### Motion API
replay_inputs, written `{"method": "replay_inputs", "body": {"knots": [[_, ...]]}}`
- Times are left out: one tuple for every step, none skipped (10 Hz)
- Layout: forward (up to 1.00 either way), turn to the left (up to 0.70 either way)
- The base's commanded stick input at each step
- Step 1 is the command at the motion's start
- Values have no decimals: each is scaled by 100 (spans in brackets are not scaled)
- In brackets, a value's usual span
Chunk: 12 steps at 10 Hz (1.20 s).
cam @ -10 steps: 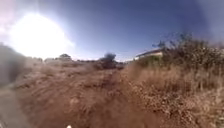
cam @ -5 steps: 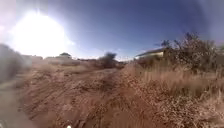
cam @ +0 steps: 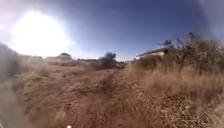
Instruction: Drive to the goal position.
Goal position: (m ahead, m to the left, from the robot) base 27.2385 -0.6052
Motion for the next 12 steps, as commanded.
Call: {"method": "replay_inputs", "body": {"knots": [[50,0],[50,-4],[50,-21],[50,-35],[50,0],[50,0],[50,0],[50,0],[50,0],[50,0],[50,0],[50,0]]}}
